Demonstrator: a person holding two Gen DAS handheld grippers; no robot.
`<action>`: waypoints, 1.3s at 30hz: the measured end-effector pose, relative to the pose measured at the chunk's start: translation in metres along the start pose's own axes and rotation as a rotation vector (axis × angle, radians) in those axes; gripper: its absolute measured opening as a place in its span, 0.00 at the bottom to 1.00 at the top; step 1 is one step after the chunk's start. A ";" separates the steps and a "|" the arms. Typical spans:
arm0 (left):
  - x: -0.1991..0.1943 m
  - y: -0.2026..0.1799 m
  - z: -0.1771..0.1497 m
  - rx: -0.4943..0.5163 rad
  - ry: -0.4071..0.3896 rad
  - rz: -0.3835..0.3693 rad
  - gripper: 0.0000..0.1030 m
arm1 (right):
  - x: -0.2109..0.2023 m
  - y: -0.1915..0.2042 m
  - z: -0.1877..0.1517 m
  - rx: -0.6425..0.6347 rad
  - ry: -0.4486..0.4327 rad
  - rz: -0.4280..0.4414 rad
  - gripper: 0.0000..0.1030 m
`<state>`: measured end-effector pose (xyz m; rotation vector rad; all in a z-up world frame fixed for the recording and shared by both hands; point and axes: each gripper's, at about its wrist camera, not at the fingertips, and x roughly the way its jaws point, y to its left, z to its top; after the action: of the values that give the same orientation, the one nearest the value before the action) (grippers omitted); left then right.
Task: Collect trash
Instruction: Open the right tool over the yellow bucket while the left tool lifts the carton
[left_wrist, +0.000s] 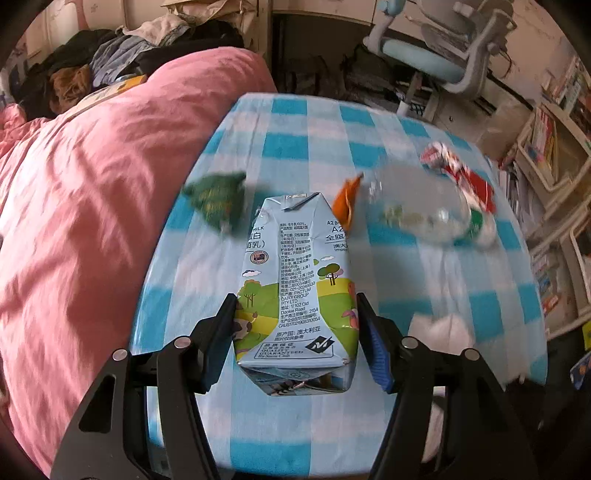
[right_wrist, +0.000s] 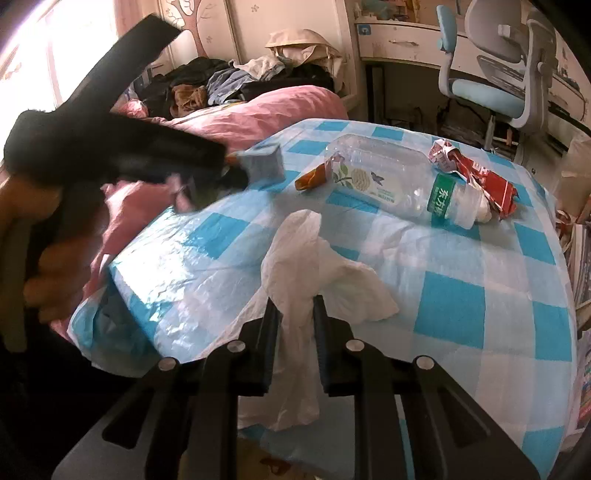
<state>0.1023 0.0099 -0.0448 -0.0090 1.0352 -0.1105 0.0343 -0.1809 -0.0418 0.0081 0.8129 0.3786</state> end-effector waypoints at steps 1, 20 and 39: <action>-0.001 -0.002 -0.006 0.013 0.013 0.001 0.58 | -0.002 0.001 -0.001 -0.001 -0.003 0.002 0.18; 0.016 -0.031 -0.028 0.148 0.028 0.122 0.57 | -0.028 0.017 -0.013 -0.074 0.004 0.058 0.18; -0.064 -0.042 -0.091 0.156 -0.152 0.133 0.57 | -0.049 0.072 -0.102 -0.339 0.273 0.179 0.42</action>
<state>-0.0117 -0.0220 -0.0339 0.1907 0.8708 -0.0679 -0.0927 -0.1436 -0.0669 -0.2934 1.0116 0.6939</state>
